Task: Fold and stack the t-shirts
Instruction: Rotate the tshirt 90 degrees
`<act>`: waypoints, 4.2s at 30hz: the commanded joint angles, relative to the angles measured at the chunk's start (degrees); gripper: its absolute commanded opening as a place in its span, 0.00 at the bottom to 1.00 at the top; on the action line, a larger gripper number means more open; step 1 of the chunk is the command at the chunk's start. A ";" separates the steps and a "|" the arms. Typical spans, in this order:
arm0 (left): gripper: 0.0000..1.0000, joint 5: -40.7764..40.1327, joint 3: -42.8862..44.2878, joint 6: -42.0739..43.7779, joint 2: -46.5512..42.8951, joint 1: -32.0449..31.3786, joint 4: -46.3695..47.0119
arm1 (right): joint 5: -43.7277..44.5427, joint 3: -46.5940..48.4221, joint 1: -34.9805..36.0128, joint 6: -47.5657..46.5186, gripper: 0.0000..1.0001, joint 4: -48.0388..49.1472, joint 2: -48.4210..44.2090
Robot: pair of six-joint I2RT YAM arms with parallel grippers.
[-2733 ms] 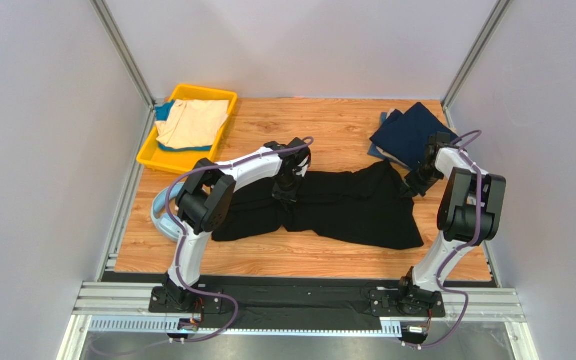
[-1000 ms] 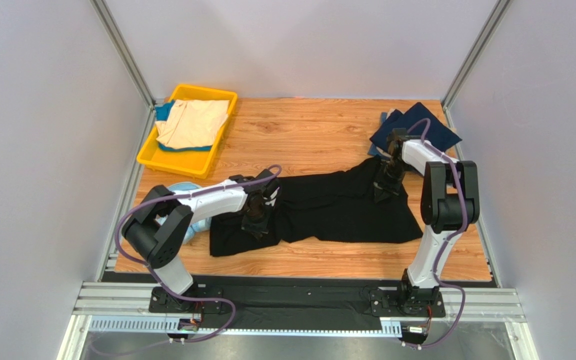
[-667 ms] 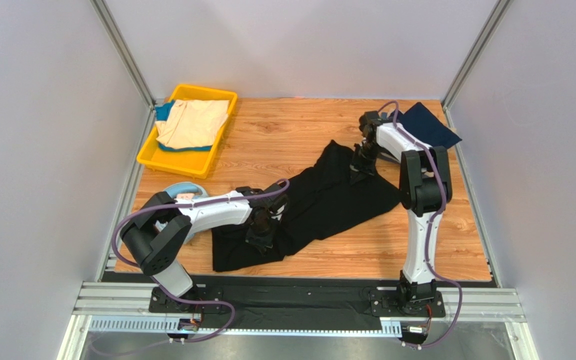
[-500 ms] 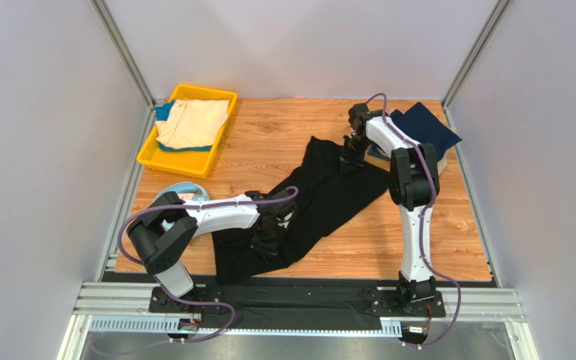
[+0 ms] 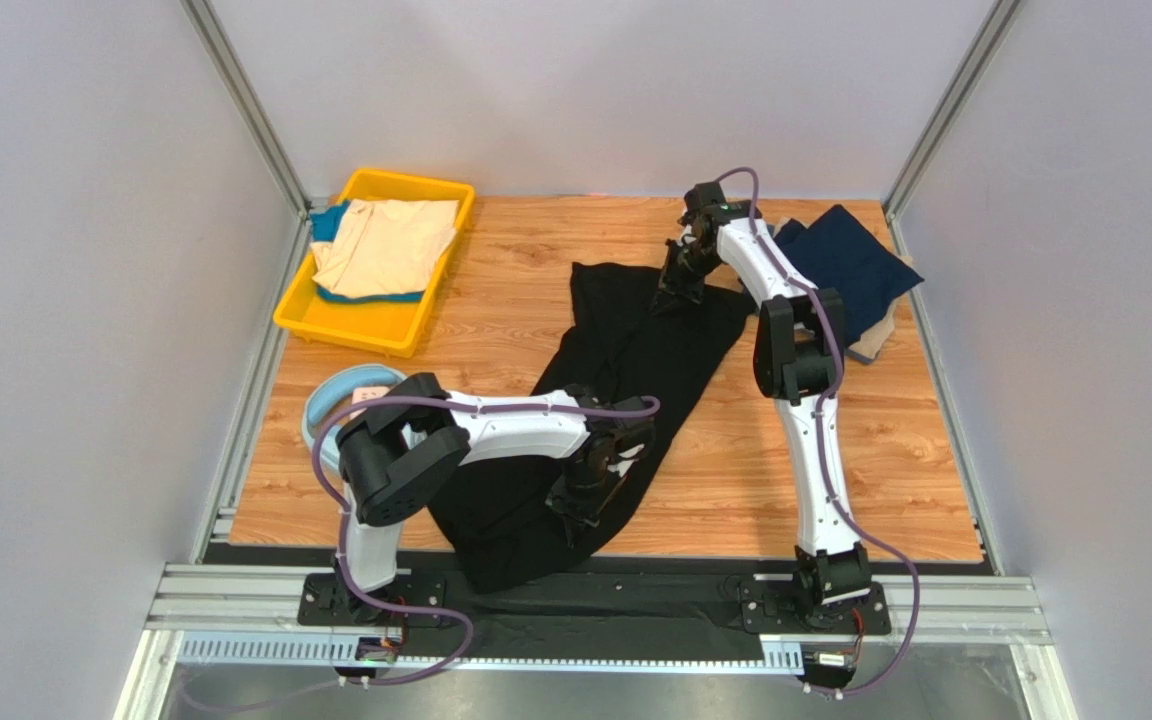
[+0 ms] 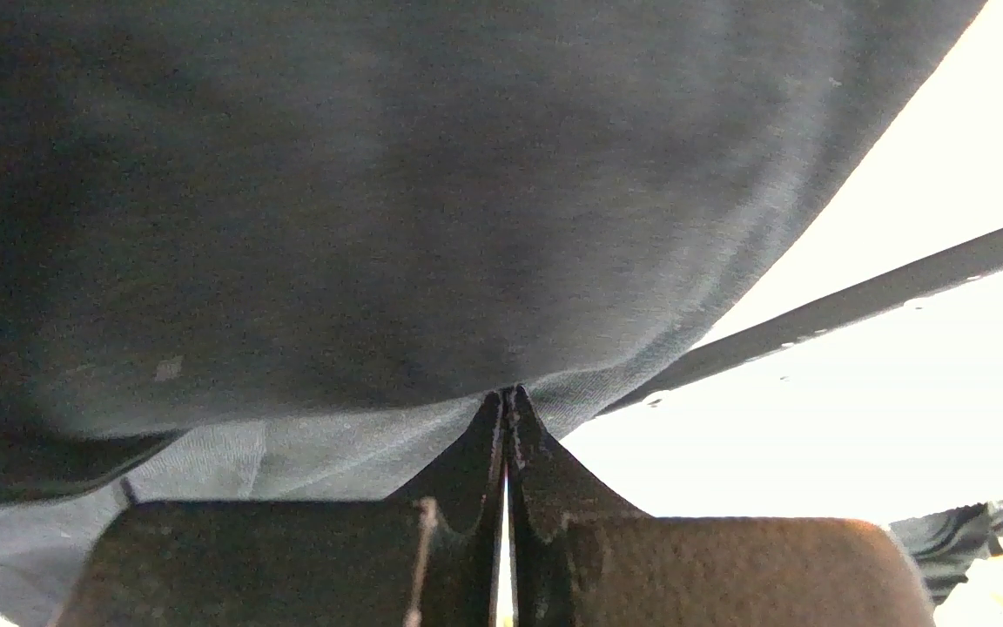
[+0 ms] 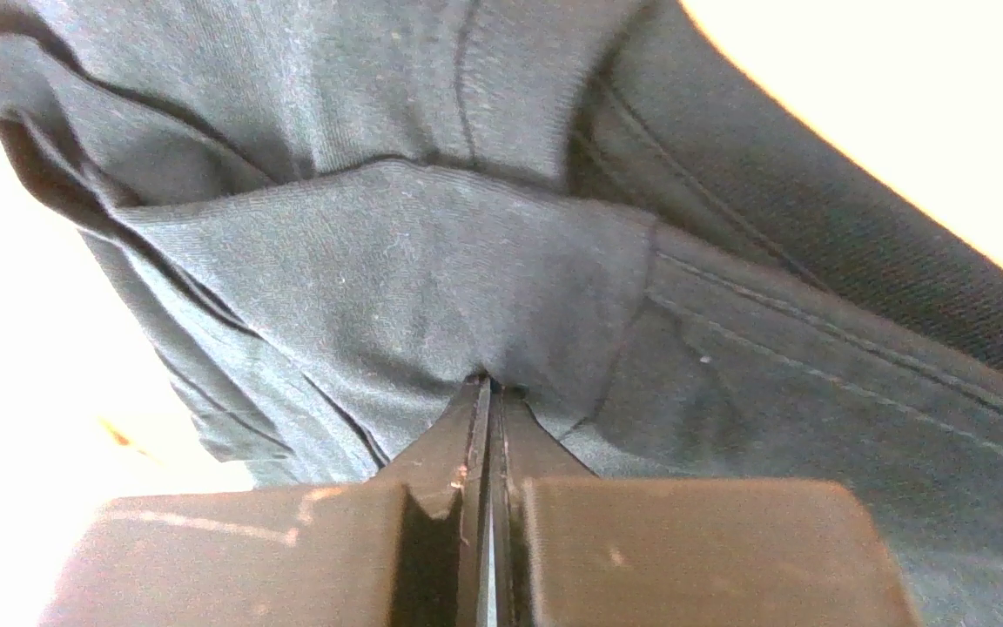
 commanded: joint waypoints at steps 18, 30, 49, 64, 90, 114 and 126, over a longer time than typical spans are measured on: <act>0.08 -6.91 14.78 -0.10 8.48 -3.61 4.38 | -4.72 -19.45 0.85 0.41 0.50 20.01 -27.58; 0.10 -17.02 17.09 2.19 2.33 -1.50 -4.51 | 6.36 -39.42 0.32 -4.86 0.49 15.61 -33.17; 0.00 -8.06 0.38 1.05 -0.57 -1.76 9.12 | 12.94 -33.38 3.92 -2.31 0.00 14.83 -15.77; 0.00 -10.41 9.68 -1.32 8.02 -4.05 8.42 | 7.67 -0.33 0.85 -1.96 0.00 5.95 2.78; 0.00 -14.47 27.36 -1.50 15.86 4.65 0.33 | -1.20 -6.72 -6.27 -2.84 0.34 9.98 -9.05; 0.36 -27.82 7.81 0.45 -13.56 9.11 1.64 | 0.55 -63.93 -1.71 -3.11 0.50 20.89 -52.92; 0.36 -19.05 -20.35 -3.08 -30.10 19.24 15.26 | -5.06 -89.25 0.93 3.40 0.57 27.21 -67.59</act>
